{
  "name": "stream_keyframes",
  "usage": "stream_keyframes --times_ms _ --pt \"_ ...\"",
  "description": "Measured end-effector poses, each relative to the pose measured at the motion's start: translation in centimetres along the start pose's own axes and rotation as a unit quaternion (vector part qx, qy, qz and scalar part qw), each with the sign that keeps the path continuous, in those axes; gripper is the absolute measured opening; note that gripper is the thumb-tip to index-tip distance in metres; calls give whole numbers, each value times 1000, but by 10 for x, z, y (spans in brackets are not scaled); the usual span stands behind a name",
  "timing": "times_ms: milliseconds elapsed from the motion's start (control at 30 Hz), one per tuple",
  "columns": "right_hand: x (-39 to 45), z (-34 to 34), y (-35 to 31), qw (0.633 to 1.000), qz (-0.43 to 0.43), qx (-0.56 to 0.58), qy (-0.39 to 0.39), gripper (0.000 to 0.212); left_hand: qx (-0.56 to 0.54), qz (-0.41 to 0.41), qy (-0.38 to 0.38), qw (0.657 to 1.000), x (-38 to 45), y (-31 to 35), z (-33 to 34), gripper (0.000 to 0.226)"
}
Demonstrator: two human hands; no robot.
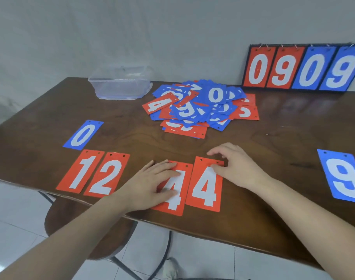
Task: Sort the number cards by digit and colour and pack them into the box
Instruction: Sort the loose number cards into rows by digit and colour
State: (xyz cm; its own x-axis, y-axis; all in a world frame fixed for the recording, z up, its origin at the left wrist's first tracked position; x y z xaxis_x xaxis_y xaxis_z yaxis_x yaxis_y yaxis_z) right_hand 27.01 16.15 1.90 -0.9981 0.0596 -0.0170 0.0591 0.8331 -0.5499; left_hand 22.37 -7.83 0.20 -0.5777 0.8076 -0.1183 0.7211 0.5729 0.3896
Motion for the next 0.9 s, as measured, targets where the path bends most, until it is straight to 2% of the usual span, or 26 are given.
stream_keyframes --times_ms 67,167,267,433,667,800,900 --pt "-8 -2 -7 998 -59 -7 17 33 0 -7 0 1000 0 -2 -1 57" --pt "-18 14 -11 987 -122 -81 -62 43 -9 -16 1 1000 -1 -7 -4 56" --pt "-27 24 -8 973 -152 -131 -117 45 -18 -31 0 999 -3 -13 -6 54" --pt "-35 29 -11 969 -175 -136 -111 44 -18 -40 10 999 -3 -14 -2 55" --pt "-39 45 -30 958 -189 -169 -136 54 -22 -50 10 998 -1 -8 3 58" --pt "-35 41 -37 976 -161 -121 -84 56 -24 -53 6 998 -5 -3 8 68" --pt "-29 41 -40 978 -143 -145 -53 56 -70 -78 12 994 -8 1 7 58"
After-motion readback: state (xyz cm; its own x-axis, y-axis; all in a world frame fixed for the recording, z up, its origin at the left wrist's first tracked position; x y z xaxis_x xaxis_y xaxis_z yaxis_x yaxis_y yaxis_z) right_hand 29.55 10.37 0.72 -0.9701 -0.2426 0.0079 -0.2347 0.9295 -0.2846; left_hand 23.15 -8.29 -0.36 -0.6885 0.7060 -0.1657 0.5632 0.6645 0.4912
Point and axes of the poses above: each hand's wrist, its own x-axis towards the middle knuckle, its own z-axis out of the palm, y = z × x, the point moved 7 cm from there along x, towards the middle knuckle, and after that the axes turned 4 degrees about -x, right-handed, at the moved point
